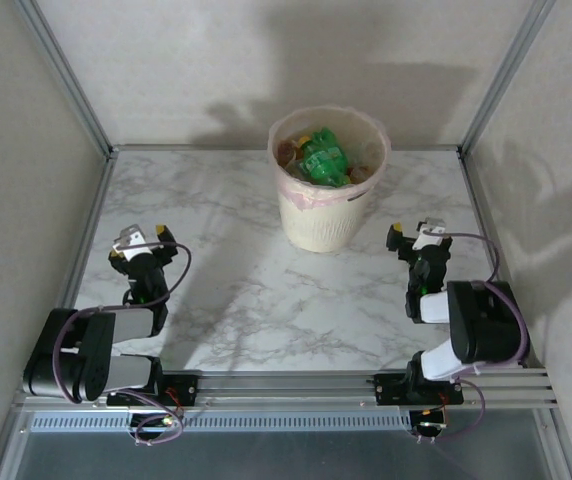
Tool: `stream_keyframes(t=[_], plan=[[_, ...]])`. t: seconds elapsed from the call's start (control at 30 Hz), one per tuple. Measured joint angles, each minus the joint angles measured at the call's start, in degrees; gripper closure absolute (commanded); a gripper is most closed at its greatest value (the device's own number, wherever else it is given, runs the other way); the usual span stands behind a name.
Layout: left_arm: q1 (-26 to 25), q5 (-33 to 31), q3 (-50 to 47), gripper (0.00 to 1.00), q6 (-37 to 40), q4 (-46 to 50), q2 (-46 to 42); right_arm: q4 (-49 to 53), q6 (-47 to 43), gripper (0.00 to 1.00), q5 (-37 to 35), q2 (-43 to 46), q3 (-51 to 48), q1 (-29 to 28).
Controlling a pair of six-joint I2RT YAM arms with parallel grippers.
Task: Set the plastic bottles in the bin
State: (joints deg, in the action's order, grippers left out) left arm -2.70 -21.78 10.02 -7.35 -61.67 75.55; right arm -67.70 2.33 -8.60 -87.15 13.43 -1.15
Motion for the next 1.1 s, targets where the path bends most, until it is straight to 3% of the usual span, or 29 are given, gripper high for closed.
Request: stream_keyframes(t=[0.17,0.27,1.1], plan=[[-0.42,2.95,0.11,0.01,0.17,-10.47,9.75,-2.05,-0.02,0.01,1.84,-1.57,-1.73,0.07],[-1.14,4.44,0.35,0.01,0.63,-11.23,13.11,-3.72,0.0,0.01,2.43,-1.57,-1.73,0.07],[-2.62,5.07,0.74,0.01,2.08,-13.27,13.11,-4.96,-0.02,0.01,2.84,-1.57,-1.7,0.15]])
